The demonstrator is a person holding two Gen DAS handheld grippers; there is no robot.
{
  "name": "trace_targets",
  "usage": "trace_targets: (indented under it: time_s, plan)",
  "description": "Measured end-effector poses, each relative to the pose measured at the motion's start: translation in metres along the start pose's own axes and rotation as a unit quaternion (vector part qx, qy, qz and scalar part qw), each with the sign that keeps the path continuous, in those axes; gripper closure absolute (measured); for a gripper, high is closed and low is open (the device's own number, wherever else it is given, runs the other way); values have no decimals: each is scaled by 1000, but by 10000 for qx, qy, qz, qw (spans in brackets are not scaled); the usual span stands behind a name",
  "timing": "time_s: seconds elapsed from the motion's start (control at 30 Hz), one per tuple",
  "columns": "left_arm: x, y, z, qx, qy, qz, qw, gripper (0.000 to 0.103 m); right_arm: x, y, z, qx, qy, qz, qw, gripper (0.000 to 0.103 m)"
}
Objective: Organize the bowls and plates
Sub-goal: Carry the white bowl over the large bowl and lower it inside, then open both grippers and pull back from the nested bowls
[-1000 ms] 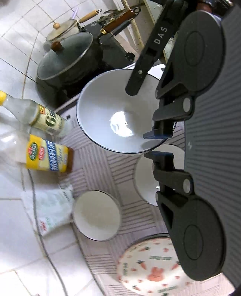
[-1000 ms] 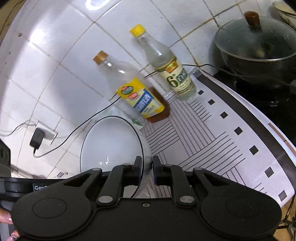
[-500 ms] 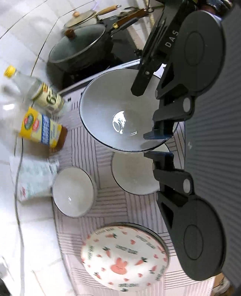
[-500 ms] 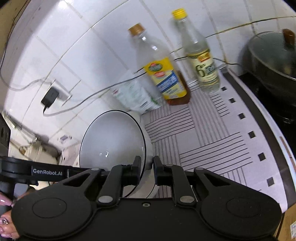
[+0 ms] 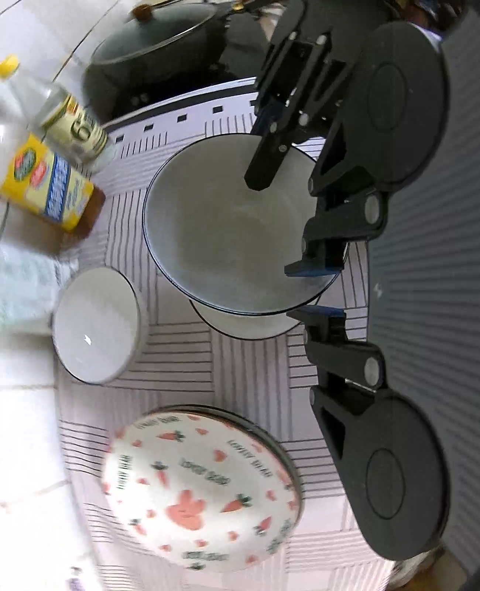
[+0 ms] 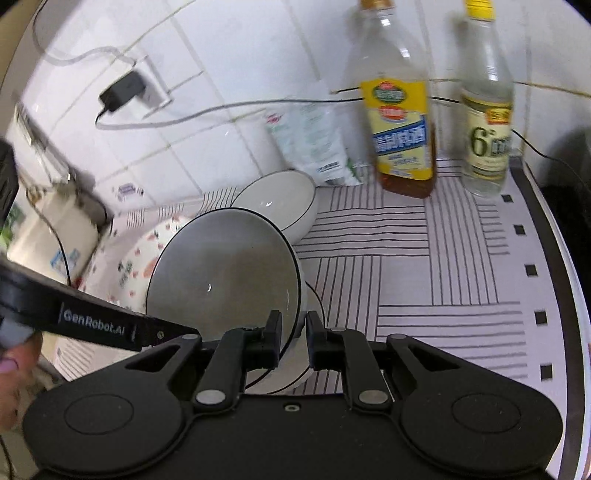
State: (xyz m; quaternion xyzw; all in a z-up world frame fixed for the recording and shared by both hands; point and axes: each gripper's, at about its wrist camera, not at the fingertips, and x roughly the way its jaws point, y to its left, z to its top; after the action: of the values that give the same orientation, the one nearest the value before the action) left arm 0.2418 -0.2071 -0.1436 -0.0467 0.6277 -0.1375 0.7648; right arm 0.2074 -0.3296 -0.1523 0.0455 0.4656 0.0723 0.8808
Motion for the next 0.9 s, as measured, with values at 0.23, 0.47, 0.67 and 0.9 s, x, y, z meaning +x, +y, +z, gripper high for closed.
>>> trace_targets:
  time_s: [0.23,0.47,0.67,0.9]
  plan:
    - [24,17,1,-495,418,-102,9978,89,20,16,-8,-959,107,-290,9949,86]
    - [38,19,1,-652,632,-127,9958,88,25,25,-15,-1468,-4,-594,9874,86]
    - [45,24,1,-856,787,-329,9927,86,28,27,-16,-1781,-82,-759,9810,86]
    - [43,32,5,-883,675,-406,9930,85,38,29,-16,-2019,-139,-1009,9741,86]
